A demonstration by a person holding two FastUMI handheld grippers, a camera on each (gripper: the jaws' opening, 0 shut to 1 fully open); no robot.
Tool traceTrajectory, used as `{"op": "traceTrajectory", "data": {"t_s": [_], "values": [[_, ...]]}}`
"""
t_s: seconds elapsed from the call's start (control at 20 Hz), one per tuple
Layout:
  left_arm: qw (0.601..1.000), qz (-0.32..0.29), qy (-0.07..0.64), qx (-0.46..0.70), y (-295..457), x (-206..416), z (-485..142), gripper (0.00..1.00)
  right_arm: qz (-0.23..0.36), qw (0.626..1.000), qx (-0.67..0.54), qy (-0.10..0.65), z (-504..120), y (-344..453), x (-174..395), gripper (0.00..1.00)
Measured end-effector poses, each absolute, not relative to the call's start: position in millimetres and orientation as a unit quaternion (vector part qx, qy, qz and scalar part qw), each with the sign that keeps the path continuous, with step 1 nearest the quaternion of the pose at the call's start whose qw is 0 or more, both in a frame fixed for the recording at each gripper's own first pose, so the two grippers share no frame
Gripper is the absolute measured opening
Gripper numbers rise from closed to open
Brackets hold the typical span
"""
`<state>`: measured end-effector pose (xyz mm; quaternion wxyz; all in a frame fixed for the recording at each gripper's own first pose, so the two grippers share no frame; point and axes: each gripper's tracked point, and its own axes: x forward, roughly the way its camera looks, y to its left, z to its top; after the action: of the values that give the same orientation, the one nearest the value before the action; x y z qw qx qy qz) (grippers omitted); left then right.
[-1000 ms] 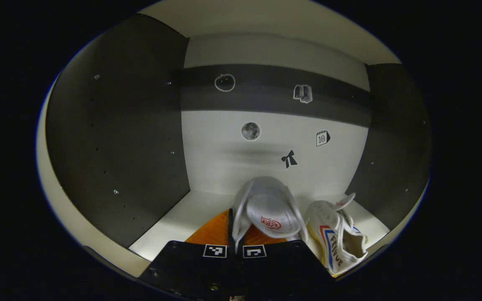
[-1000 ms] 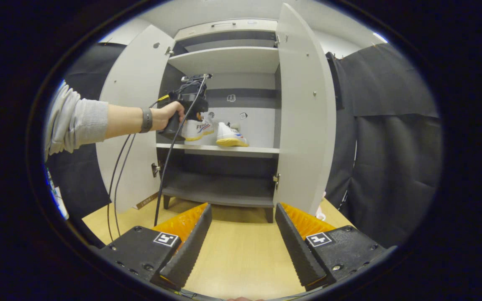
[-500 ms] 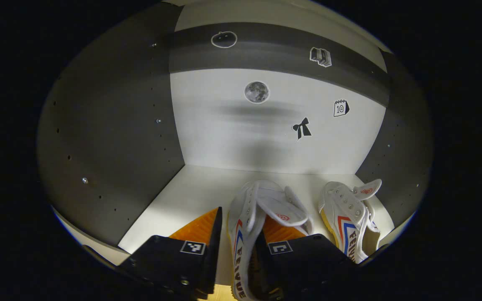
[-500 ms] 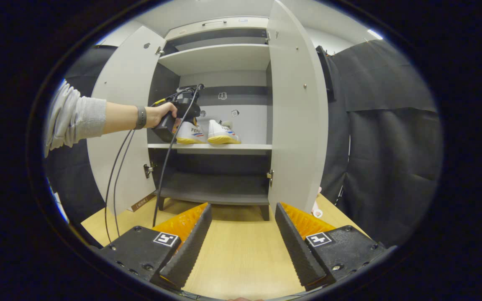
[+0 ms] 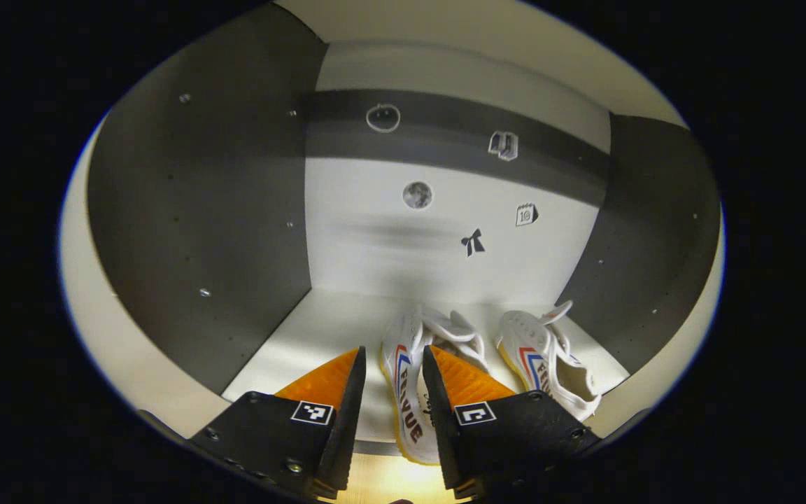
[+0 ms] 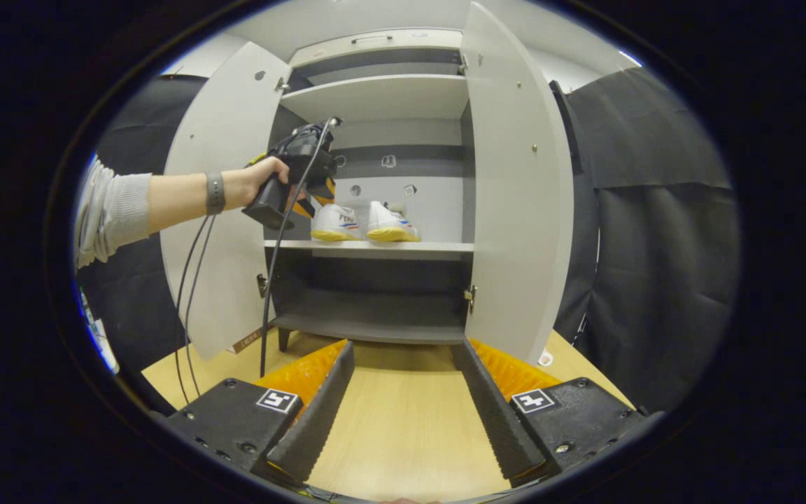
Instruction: Grab one shoe with the right hand and put it into the shoe cabinet, grab the other shoe with the left hand and put it into the shoe cabinet; then close the right door with the right hand and the left door with the left hand.
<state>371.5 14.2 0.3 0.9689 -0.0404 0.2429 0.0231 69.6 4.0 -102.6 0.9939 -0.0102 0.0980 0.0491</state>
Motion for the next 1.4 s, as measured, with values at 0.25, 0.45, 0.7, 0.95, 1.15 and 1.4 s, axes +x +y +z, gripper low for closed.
{"op": "traceTrajectory", "data": {"t_s": [0.25,0.45,0.7,0.95,1.15,1.4], "values": [[0.991,-0.038,0.116,-0.056,-7.0,286.2,70.4,0.46,0.058,0.994,-0.012,0.094,-101.2,7.7,59.2,0.96],[0.996,-0.052,0.043,-0.062,-7.0,187.6,72.7,0.55,0.063,0.994,-0.018,0.086,-94.2,6.5,45.3,0.96],[0.997,-0.031,0.012,-0.066,5.1,79.8,34.1,0.7,0.068,0.995,-0.011,0.071,-81.1,6.3,22.5,0.96],[0.995,-0.014,0.023,-0.093,-5.0,4.4,-12.1,0.82,0.072,0.995,-0.007,0.066,-76.1,6.2,5.3,0.96],[0.998,0.009,0.035,-0.046,-0.9,-23.4,-47.9,0.91,0.071,0.995,0.006,0.067,-78.3,2.4,-7.0,0.96],[0.998,0.017,0.055,-0.025,-12.5,-38.7,-76.0,0.92,0.013,0.999,0.022,0.047,-73.3,-36.1,-17.1,0.98]]}}
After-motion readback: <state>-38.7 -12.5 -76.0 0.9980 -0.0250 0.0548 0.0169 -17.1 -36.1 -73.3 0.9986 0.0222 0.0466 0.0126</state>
